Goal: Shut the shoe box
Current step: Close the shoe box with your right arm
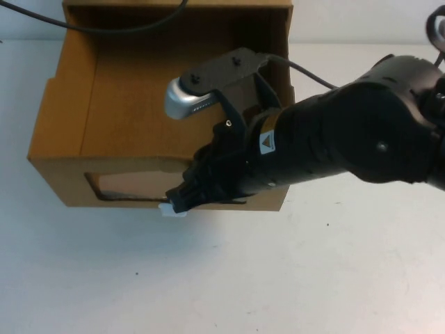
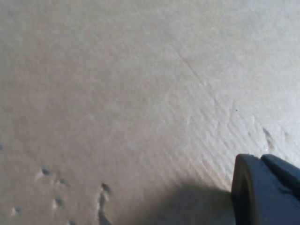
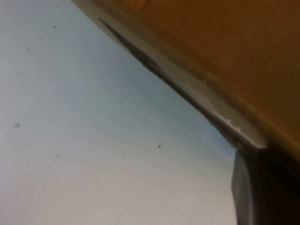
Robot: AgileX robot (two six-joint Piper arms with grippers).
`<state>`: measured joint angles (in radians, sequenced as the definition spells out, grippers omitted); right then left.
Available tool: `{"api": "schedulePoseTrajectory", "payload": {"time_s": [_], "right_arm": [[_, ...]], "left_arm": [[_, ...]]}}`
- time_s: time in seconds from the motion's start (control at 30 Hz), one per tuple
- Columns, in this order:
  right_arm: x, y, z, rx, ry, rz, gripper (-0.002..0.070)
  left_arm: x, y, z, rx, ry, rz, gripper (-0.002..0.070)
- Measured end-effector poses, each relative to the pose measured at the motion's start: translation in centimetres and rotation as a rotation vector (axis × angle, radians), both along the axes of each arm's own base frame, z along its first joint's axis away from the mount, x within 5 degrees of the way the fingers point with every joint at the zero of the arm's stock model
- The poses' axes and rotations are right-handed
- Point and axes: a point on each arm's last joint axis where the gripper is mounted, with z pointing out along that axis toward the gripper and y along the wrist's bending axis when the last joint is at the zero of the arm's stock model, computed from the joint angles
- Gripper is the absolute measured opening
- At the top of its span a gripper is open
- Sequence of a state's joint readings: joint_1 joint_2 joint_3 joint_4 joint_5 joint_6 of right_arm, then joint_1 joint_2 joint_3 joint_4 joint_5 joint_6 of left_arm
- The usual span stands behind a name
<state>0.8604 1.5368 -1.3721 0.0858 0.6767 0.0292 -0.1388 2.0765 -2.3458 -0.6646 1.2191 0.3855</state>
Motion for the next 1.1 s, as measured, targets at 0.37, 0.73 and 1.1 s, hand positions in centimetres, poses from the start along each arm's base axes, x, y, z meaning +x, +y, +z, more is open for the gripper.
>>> {"api": "schedulePoseTrajectory", "payload": {"time_s": [0.37, 0.73, 1.1], "right_arm": [[3.3, 1.6, 0.8, -0.002, -0.064, -0.029, -0.0011], [8.0, 2.5, 2.1, 0.034, -0.116, -0.098, -0.0011], [11.1, 2.7, 2.1, 0.026, -0.057, -0.078, -0.0011]], "left_arm": [[0.0, 0.0, 0.0, -0.001, 0.001, -0.001, -0.0005], [0.0, 0.0, 0.0, -0.003, 0.003, -0.003, -0.0005], [0.0, 0.0, 0.0, -0.003, 0.003, -0.003, -0.0005]]}}
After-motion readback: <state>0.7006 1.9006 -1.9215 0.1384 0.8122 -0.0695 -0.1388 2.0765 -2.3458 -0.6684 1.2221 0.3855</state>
